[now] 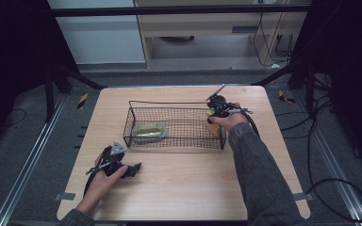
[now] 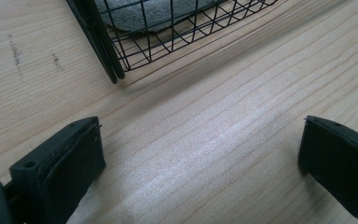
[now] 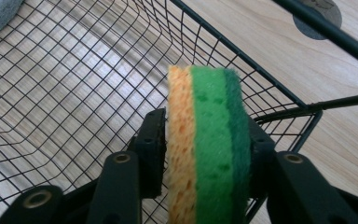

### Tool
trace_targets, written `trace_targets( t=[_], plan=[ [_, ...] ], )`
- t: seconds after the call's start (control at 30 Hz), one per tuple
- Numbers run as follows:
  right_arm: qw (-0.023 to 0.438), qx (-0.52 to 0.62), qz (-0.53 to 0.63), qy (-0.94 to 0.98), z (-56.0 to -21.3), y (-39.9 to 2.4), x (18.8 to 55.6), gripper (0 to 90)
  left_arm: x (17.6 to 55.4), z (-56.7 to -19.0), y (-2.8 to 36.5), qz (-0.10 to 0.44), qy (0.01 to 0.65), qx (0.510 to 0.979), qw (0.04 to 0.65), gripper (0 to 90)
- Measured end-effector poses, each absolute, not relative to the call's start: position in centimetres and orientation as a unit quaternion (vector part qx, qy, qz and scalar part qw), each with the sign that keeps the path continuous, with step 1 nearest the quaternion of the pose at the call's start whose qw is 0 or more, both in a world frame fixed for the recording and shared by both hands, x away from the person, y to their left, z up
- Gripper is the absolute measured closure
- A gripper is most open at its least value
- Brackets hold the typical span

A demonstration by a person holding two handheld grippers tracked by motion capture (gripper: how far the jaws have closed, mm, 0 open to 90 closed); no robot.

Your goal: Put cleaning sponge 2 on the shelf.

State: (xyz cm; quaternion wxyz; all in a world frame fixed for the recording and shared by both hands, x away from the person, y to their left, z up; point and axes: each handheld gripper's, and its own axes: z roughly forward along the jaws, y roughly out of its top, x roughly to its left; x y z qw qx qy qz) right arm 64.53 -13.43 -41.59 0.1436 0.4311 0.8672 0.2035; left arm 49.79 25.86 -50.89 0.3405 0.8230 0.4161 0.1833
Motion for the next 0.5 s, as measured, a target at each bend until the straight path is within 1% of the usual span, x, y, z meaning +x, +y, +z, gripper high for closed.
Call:
trace_targets(
  t=[0.3,0.5],
  plan=[
    [0.147,0.430,0.206,0.866,-40.5,-14.0,63.7,54.7,49.8,-50.9,25.9,0.183,0.416,0.823,0.340,0.0],
    [0.150,0.434,0.207,0.864,-39.5,-14.4,62.9,55.1,49.8,-50.9,25.8,0.183,0.416,0.823,0.340,0.0]
  ],
)
